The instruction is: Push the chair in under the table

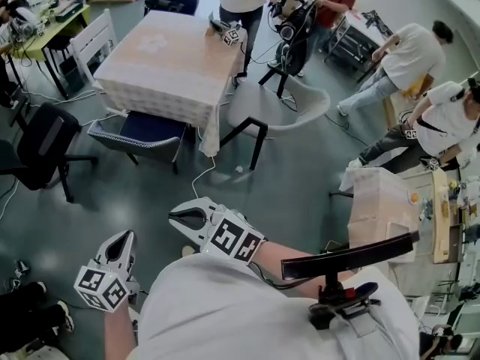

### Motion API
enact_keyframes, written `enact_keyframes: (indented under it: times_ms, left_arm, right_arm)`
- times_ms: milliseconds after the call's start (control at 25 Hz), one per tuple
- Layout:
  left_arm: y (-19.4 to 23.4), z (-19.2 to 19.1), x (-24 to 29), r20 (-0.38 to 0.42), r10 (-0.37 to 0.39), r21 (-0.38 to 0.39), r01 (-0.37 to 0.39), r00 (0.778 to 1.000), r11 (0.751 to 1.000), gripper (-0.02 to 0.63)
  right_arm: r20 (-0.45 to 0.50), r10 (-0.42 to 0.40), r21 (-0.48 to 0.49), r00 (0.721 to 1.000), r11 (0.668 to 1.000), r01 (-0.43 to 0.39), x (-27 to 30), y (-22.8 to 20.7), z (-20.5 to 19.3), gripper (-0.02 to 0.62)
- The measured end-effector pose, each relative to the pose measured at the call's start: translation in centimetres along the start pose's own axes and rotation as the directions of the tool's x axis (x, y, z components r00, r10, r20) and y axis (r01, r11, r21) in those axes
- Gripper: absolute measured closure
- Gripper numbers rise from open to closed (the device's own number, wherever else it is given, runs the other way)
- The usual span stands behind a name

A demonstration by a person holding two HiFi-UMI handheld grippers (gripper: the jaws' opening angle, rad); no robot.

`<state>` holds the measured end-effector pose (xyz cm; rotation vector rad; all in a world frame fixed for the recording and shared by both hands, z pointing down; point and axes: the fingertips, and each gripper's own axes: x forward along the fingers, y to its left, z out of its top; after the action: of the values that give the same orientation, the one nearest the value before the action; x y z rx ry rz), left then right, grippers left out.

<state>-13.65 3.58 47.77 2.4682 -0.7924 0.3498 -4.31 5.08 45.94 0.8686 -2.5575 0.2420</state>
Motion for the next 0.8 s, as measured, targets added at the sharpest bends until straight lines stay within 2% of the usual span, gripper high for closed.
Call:
enact_keyframes:
  times_ms: [800]
  left_arm:
    - [1.2,-1.2,-0.8,-0.006,-0.015,-0.029,0.015,1.0,0.999,0.594]
  right_arm:
    - [-0.017,-0.016,-0.013,1.0,1.0,0.016,0.8,1.3,-0.1,0.578]
